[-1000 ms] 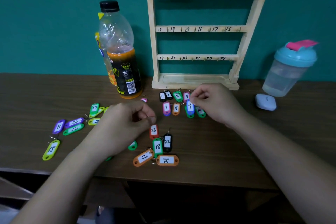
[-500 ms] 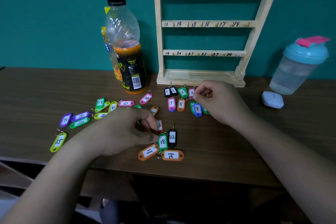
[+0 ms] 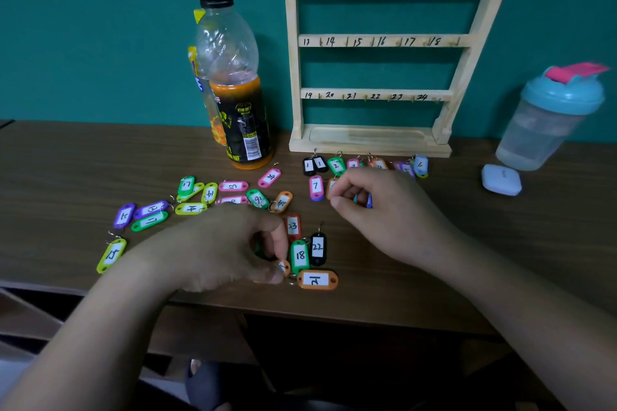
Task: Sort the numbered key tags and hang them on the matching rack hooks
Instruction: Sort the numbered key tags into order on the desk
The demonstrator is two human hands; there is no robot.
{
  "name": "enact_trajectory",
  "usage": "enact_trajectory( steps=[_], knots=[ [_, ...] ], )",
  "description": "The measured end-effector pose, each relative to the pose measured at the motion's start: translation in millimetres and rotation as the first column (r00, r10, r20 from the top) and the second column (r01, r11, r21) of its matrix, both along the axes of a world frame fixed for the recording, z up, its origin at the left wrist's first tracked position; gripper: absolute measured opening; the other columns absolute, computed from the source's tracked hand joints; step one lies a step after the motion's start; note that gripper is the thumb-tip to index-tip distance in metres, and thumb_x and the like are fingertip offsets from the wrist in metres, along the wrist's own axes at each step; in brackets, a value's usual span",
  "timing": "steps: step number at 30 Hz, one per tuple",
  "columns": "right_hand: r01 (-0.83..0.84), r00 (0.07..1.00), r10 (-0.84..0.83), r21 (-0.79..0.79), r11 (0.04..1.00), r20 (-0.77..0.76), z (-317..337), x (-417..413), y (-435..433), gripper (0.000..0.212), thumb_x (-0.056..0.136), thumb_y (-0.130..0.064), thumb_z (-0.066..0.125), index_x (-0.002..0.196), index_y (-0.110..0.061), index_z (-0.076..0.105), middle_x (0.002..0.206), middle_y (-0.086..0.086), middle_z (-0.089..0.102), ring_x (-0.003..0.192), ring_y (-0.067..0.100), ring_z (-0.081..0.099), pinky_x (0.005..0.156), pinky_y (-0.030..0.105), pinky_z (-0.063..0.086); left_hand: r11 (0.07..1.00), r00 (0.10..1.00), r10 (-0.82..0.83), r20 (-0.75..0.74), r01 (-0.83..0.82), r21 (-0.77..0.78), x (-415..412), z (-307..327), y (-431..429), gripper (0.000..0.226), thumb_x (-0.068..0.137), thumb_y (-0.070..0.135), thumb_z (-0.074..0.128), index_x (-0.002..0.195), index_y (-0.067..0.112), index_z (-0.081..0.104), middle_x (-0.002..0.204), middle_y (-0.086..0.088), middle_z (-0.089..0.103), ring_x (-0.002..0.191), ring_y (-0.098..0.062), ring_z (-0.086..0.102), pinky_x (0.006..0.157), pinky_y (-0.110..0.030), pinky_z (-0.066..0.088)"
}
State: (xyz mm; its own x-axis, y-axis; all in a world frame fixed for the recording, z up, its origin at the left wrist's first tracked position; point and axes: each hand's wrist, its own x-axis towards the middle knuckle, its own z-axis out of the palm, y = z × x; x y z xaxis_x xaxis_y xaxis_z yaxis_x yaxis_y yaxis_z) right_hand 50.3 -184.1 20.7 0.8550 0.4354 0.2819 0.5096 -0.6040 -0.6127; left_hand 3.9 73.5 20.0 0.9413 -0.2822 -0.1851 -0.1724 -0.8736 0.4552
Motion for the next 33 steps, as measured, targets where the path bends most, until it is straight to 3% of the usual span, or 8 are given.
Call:
enact_trajectory(
  steps=[3, 7, 10, 14, 19, 22, 25, 33],
  knots=[
    [-0.05, 0.998, 0.05, 0.004, 0.999, -0.034, -1, -9, 5, 0.01, 0.099, -0.023, 0.071, 0.097, -0.031, 0.075, 0.09, -0.02, 0.069, 0.095, -0.008, 0.061, 0.076, 0.007, 0.043, 0.998, 0.999, 0.034, -0.013, -0.034, -0.043, 0, 8, 2, 0.023, 0.076, 0.042, 0.09, 0.087, 0.048, 0.071, 0.089, 0.022, 0.071, 0.083, 0.0, 0.068, 0.081, -0.036, 0.06],
    [-0.107, 0.991, 0.111, 0.045, 0.993, -0.076, -1, -16, 12, 0.007, 0.099, -0.024, 0.073, 0.1, -0.03, 0.077, 0.09, -0.021, 0.07, 0.096, -0.007, 0.063, 0.079, 0.008, 0.046, 0.961, 0.997, 0.074, -0.033, -0.08, -0.265, -2, 21, 2, 0.012, 0.083, 0.034, 0.088, 0.087, 0.036, 0.078, 0.083, 0.006, 0.077, 0.078, -0.011, 0.072, 0.079, -0.036, 0.058],
    [-0.151, 0.972, 0.168, 0.111, 0.982, -0.165, 0, -16, 14, 0.008, 0.096, -0.029, 0.077, 0.103, -0.031, 0.078, 0.095, -0.016, 0.075, 0.096, -0.002, 0.068, 0.081, 0.018, 0.054, 0.913, 0.99, 0.139, 0.038, -0.114, -0.391, -3, 24, -7, 0.013, 0.082, 0.032, 0.087, 0.092, 0.033, 0.08, 0.081, 0.005, 0.079, 0.076, -0.012, 0.073, 0.075, -0.03, 0.055],
    [-0.162, 0.953, 0.2, 0.177, 0.971, -0.228, 3, -14, 13, 0.015, 0.093, -0.025, 0.081, 0.106, -0.028, 0.077, 0.096, -0.013, 0.077, 0.094, 0.003, 0.073, 0.089, 0.033, 0.06, 0.892, 0.982, 0.169, 0.089, -0.114, -0.437, -3, 24, -12, 0.018, 0.088, 0.027, 0.083, 0.104, 0.032, 0.077, 0.087, 0.01, 0.081, 0.084, -0.012, 0.076, 0.086, -0.035, 0.058],
    [-0.121, 0.946, 0.18, 0.22, 0.968, -0.27, 2, -12, 11, 0.018, 0.092, -0.019, 0.083, 0.108, -0.025, 0.075, 0.095, -0.011, 0.08, 0.094, 0.003, 0.075, 0.095, 0.038, 0.06, 0.853, 0.981, 0.181, 0.068, -0.123, -0.507, -4, 25, -15, 0.02, 0.1, 0.017, 0.07, 0.11, 0.033, 0.079, 0.099, 0.01, 0.082, 0.1, -0.015, 0.076, 0.102, -0.049, 0.056],
    [-0.101, 0.946, 0.162, 0.22, 0.97, -0.28, 2, -13, 10, 0.02, 0.091, -0.02, 0.084, 0.107, -0.025, 0.073, 0.094, -0.013, 0.08, 0.094, 0.004, 0.074, 0.096, 0.039, 0.059, 0.861, 0.983, 0.17, 0.067, -0.115, -0.496, -4, 25, -15, 0.025, 0.102, 0.017, 0.069, 0.114, 0.037, 0.076, 0.102, 0.011, 0.081, 0.101, -0.028, 0.077, 0.098, -0.061, 0.056],
    [-0.068, 0.956, 0.128, 0.224, 0.972, -0.266, -2, -12, 11, 0.02, 0.088, -0.025, 0.087, 0.102, -0.026, 0.073, 0.093, -0.012, 0.079, 0.092, 0.003, 0.074, 0.093, 0.037, 0.059, 0.846, 0.977, 0.189, 0.1, -0.11, -0.521, -4, 24, -18, 0.028, 0.098, 0.01, 0.072, 0.115, 0.032, 0.074, 0.098, 0.012, 0.082, 0.097, -0.012, 0.077, 0.096, -0.047, 0.06],
    [-0.012, 0.964, 0.074, 0.238, 0.971, -0.256, -9, -12, 13, 0.008, 0.093, -0.033, 0.082, 0.093, -0.025, 0.079, 0.089, -0.011, 0.079, 0.088, 0.002, 0.073, 0.088, 0.038, 0.058, 0.728, 0.954, 0.293, 0.064, -0.179, -0.662, -2, 20, -34, 0.025, 0.096, -0.001, 0.072, 0.108, 0.02, 0.076, 0.098, 0.001, 0.08, 0.083, -0.023, 0.079, 0.073, -0.035, 0.067]
  ],
)
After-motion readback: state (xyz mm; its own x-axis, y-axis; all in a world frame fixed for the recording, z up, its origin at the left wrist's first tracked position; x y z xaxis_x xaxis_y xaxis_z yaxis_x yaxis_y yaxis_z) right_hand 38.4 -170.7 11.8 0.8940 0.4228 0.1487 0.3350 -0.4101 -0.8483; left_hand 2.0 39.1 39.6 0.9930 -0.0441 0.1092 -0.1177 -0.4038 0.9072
